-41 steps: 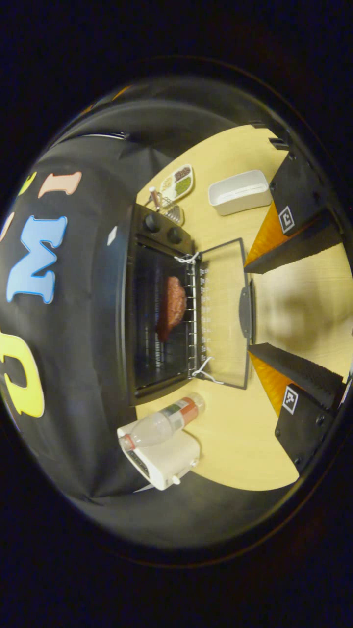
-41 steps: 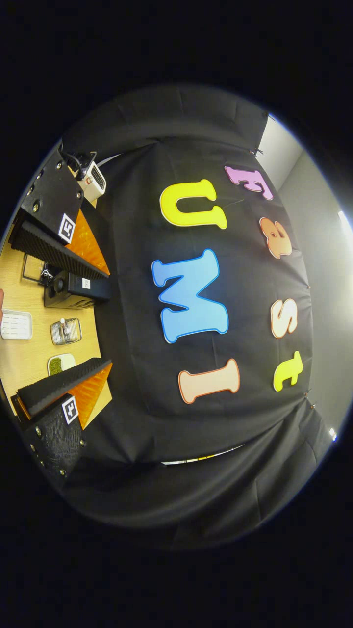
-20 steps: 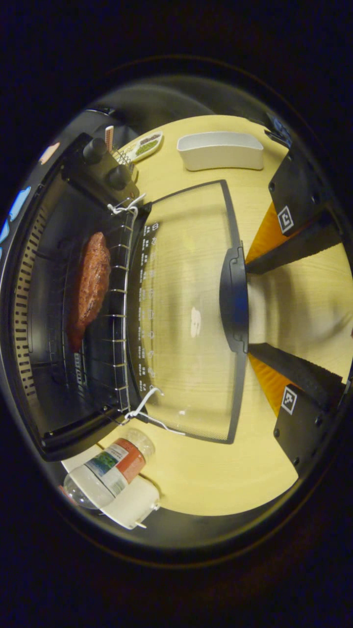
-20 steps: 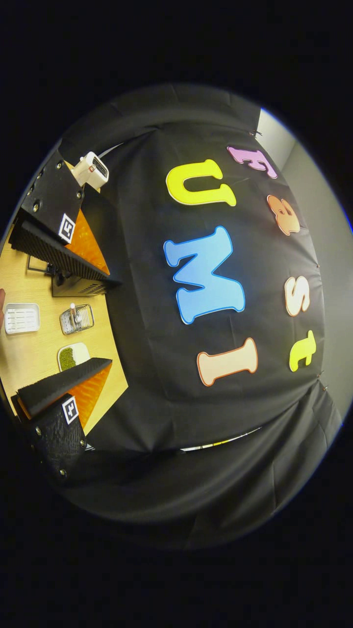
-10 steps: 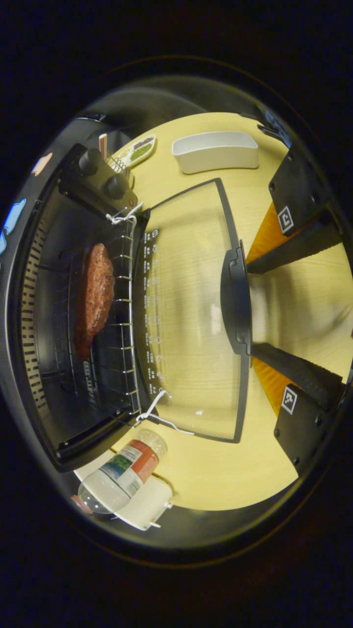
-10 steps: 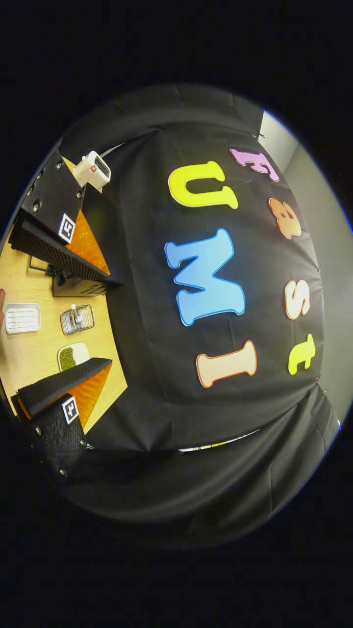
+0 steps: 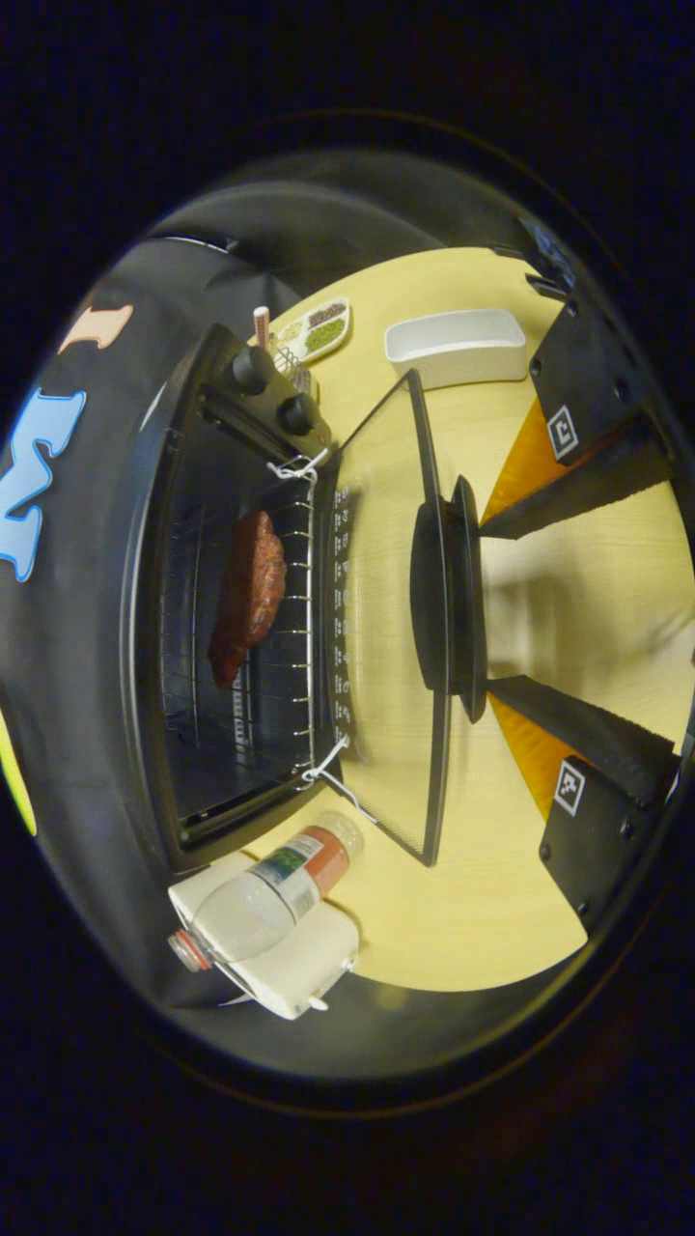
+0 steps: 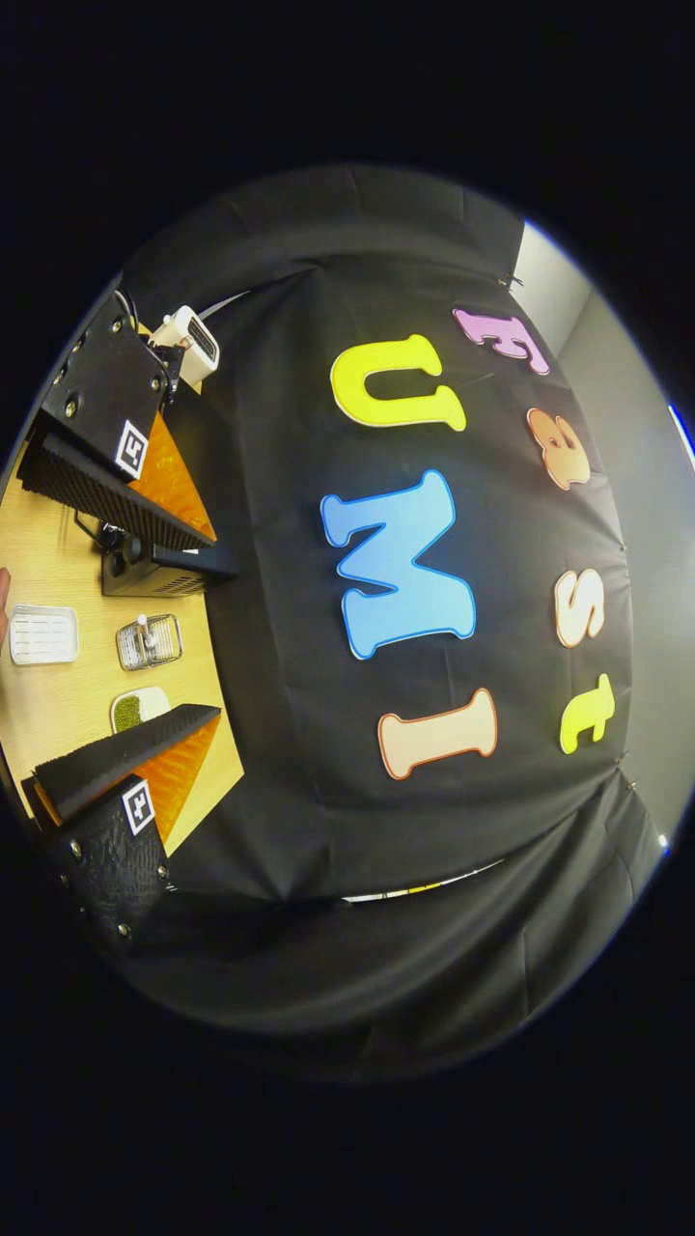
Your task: Open the electric oven with the left hand, put the food in, and close the electric oven.
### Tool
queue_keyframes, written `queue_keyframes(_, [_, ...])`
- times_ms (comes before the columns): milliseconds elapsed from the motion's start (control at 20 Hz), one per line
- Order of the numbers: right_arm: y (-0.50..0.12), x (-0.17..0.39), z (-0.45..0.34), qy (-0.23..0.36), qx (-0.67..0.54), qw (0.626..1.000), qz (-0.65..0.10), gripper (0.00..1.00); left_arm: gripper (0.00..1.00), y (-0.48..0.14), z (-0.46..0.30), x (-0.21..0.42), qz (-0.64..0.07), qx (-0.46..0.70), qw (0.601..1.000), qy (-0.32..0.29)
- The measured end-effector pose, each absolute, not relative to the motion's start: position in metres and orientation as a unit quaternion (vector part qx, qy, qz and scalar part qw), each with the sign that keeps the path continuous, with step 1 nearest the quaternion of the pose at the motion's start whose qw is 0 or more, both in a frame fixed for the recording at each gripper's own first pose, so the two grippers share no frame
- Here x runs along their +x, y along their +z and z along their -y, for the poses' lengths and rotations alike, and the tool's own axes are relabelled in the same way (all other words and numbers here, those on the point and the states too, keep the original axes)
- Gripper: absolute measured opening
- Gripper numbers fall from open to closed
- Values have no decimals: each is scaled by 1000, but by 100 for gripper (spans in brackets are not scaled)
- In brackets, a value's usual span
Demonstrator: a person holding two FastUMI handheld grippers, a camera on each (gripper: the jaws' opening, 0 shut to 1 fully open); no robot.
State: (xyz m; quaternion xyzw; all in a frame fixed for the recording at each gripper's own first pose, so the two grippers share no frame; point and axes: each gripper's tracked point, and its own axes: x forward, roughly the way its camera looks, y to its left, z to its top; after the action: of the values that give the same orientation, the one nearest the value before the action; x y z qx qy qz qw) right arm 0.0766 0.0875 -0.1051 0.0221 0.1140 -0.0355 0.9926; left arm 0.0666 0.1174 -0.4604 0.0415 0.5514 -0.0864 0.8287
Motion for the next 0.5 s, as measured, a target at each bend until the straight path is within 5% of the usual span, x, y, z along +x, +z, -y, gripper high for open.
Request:
queue_keyframes(100, [-102, 75, -87, -33, 17, 993, -110, 90, 96, -456, -117, 68, -545, 43, 833, -87])
queue_keyframes(150, [-101, 73, -87, -34, 16, 993, -109, 98, 97, -453, -116, 69, -542, 39, 835, -86])
queue_keyframes(500, [-97, 66, -81, -36, 0, 993, -109, 98, 97, -440, -115, 73, -525, 29, 846, -84])
